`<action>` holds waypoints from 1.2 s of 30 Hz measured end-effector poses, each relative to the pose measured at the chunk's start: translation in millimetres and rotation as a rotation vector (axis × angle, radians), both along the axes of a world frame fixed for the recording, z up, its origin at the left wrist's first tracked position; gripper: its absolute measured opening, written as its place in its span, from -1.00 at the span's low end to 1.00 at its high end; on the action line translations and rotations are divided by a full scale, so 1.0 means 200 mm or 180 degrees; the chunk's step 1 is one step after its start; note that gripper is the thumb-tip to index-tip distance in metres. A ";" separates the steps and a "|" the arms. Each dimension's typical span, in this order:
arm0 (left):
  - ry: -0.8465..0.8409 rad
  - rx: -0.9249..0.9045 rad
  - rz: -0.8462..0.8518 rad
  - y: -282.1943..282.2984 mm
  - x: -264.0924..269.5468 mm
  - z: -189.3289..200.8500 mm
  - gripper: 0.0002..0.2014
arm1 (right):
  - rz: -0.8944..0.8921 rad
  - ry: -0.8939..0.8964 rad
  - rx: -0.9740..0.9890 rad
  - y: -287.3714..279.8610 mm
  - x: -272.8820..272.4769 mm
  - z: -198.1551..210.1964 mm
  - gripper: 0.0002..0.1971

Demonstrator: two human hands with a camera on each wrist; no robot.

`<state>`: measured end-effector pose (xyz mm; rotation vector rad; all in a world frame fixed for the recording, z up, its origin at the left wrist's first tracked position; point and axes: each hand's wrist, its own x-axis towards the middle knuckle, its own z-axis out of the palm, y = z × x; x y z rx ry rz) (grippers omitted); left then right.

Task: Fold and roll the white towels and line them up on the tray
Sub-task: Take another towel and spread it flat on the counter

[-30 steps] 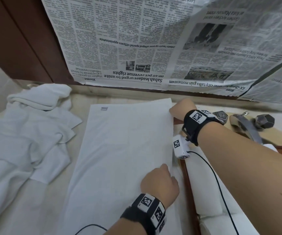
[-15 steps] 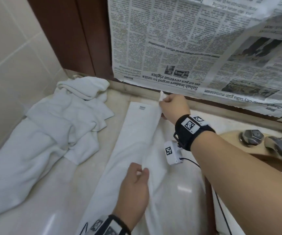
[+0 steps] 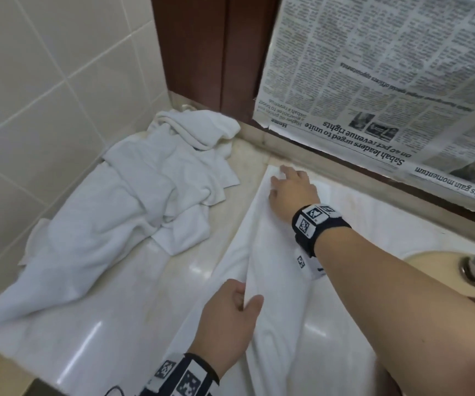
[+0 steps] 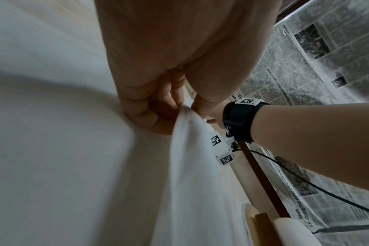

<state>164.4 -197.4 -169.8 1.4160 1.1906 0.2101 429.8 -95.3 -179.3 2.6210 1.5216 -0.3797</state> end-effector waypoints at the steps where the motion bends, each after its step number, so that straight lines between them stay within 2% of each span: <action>1: 0.0051 0.0007 -0.0092 -0.02 -0.02 0.00 -0.76 | 0.0106 0.0060 -0.0120 0.00 0.01 -0.01 -0.56; 6: 0.0223 -0.0022 -0.0485 -0.16 -0.14 0.01 -0.71 | 0.0369 0.0140 -0.0478 0.01 0.05 -0.03 -0.46; 10: 0.0197 -0.0495 -0.0527 -0.26 -0.24 0.08 -0.95 | 0.0518 0.0030 -0.0675 0.02 0.05 0.02 -0.43; 11: 0.0162 -0.0571 -0.0495 -0.28 -0.28 0.11 -0.95 | 0.0578 -0.0023 -0.0670 0.02 0.06 0.02 -0.43; 16: 0.0314 -0.0350 -0.0388 -0.38 -0.50 0.27 -0.94 | 0.0661 -0.0079 -0.0699 0.02 0.07 0.02 -0.43; 21: 0.0320 -0.0035 -0.0402 -0.40 -0.78 0.43 -0.81 | 0.0708 -0.0079 -0.0627 0.01 0.09 0.00 -0.43; 26: 0.0751 0.0182 -0.0359 -0.43 -1.02 0.29 -0.76 | 0.0740 -0.0165 -0.0439 -0.02 0.08 -0.01 -0.48; 31: 0.1156 0.0163 -0.0275 -0.49 -1.29 -0.02 -0.74 | 0.0596 -0.0187 -0.0319 -0.05 0.08 -0.03 -0.55; 34: 0.1389 0.0613 -0.0076 -0.52 -1.36 -0.14 -0.75 | 0.0295 -0.0087 -0.0203 -0.07 0.07 -0.03 -0.50; 36: 0.1347 0.0769 0.0029 -0.52 -1.35 -0.17 -0.74 | 0.0012 0.0040 -0.0065 -0.07 0.06 -0.01 -0.50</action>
